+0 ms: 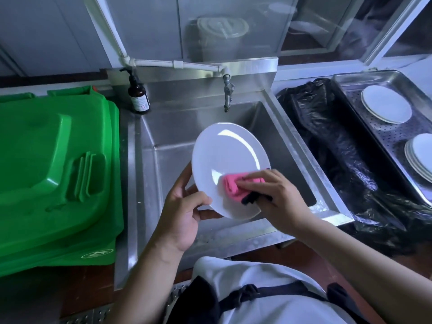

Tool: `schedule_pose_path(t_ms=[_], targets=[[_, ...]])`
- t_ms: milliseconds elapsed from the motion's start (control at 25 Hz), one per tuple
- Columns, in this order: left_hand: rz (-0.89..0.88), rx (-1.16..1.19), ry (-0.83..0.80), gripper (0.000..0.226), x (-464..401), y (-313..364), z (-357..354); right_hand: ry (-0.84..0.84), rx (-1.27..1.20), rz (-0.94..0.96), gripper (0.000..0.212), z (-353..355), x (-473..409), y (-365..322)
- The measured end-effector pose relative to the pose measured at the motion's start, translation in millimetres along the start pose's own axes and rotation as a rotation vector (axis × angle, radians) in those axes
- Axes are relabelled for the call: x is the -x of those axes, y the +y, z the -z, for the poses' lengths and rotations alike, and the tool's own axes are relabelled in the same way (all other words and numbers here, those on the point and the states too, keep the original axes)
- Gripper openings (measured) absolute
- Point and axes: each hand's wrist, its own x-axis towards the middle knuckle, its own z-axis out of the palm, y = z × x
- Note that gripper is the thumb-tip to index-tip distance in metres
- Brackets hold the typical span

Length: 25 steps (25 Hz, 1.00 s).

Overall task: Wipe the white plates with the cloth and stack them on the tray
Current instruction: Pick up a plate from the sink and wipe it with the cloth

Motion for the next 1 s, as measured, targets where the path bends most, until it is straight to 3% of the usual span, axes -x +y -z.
schedule_pose_path(t_ms=[160, 280, 400, 480, 520, 600, 640, 800, 1000], targets=[[0.042, -0.016, 0.066, 0.074, -11.1, -13.8, 2.1, -0.235, -0.118, -0.101, 0.050, 9.6, 45.3, 13.8], [0.131, 0.017, 0.095, 0.060, -24.0, -30.1, 2.8, -0.417, -0.325, -0.439, 0.046, 38.0, 57.9, 22.1], [0.227, 0.039, 0.114, 0.056, -34.4, -49.5, 1.7, -0.638, -0.128, -0.637, 0.041, 63.1, 70.0, 54.1], [0.263, 0.066, 0.144, 0.062, -35.8, -61.3, 0.5, -0.576, -0.012, -0.737, 0.033, 73.1, 77.1, 77.2], [0.280, 0.081, 0.149, 0.065, -35.8, -68.0, -0.9, -0.468, 0.066, -0.755, 0.035, 72.2, 81.5, 89.4], [0.310, 0.090, 0.150, 0.063, -34.4, -79.3, -4.0, -0.211, 0.233, -0.673, 0.049, 60.9, 90.6, 109.5], [0.325, 0.090, 0.154, 0.058, -33.0, -83.3, -6.4, -0.174, 0.264, -0.615, 0.051, 50.2, 97.6, 120.5], [0.368, 0.095, 0.153, 0.052, -27.6, -90.0, -15.1, -0.512, 0.262, -0.582, 0.052, 1.1, 141.0, 145.1], [0.385, 0.063, 0.176, 0.047, -33.9, -92.3, -41.9, -0.458, 0.166, -0.640, 0.061, 12.5, 134.9, 146.2]])
